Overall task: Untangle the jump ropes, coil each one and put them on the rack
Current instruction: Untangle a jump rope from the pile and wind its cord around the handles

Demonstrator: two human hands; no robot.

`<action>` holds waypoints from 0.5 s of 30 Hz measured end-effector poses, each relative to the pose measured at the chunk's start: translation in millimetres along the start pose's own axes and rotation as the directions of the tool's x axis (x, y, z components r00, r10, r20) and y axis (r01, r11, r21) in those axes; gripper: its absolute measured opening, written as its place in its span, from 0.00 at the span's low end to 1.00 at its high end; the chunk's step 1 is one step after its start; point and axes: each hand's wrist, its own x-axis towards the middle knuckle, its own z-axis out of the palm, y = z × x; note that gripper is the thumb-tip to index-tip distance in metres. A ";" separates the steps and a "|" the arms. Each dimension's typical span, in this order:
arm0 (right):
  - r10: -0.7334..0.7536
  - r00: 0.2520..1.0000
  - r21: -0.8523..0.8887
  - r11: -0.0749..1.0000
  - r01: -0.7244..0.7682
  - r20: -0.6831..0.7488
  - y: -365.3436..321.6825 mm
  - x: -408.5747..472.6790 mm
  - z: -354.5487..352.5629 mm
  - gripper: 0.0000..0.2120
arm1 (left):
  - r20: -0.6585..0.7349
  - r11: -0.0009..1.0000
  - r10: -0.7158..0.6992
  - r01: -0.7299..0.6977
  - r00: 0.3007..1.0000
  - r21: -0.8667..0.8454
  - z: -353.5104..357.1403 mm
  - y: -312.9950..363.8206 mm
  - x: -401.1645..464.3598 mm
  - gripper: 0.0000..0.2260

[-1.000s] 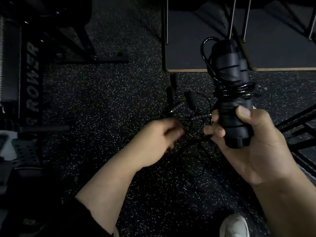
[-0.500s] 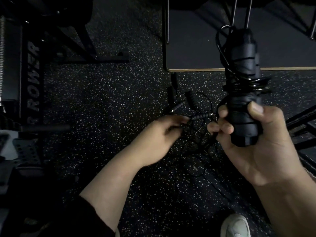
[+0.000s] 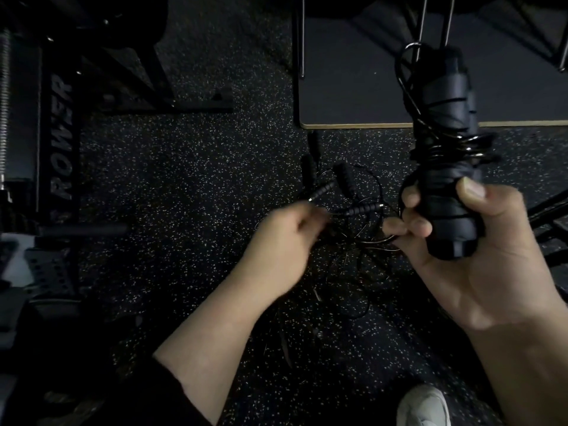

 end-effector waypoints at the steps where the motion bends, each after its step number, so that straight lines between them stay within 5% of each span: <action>1: -0.005 1.000 0.004 1.000 0.005 -0.007 -0.8 -0.6 -0.6 0.20 | -0.162 0.996 -0.078 0.069 0.984 -0.060 -3.3 -6.8 5.2 0.11; 3: -0.018 1.000 -0.011 1.000 0.017 -0.019 -2.8 -1.7 -1.7 0.14 | -0.343 0.905 -0.356 0.230 0.869 -0.357 -11.2 -22.7 15.9 0.10; 5: -0.020 1.000 -0.036 0.999 0.020 0.005 -4.7 -1.6 -1.7 0.17 | -0.327 0.737 -0.585 0.318 0.742 -0.596 -17.5 -34.8 21.4 0.10; 7: -0.016 1.000 -0.060 0.998 0.017 0.016 -5.7 -0.9 0.5 0.20 | -0.268 0.629 -0.666 0.332 0.696 -0.703 -18.3 -39.6 21.0 0.10; 9: -0.026 1.000 -0.063 0.998 0.027 0.008 -5.5 -0.6 2.0 0.17 | -0.241 0.625 -0.659 0.340 0.712 -0.703 -17.2 -39.1 19.4 0.09; 11: -0.042 0.999 -0.031 0.999 0.042 -0.017 -5.5 -1.5 3.0 0.12 | -0.212 0.727 -0.584 0.389 0.784 -0.566 -16.9 -38.9 18.6 0.10; 15: -0.046 0.996 0.006 0.999 0.047 -0.072 -3.5 -2.2 5.1 0.12 | 0.027 0.949 -0.238 0.238 0.971 -0.207 -17.3 -18.3 8.5 0.11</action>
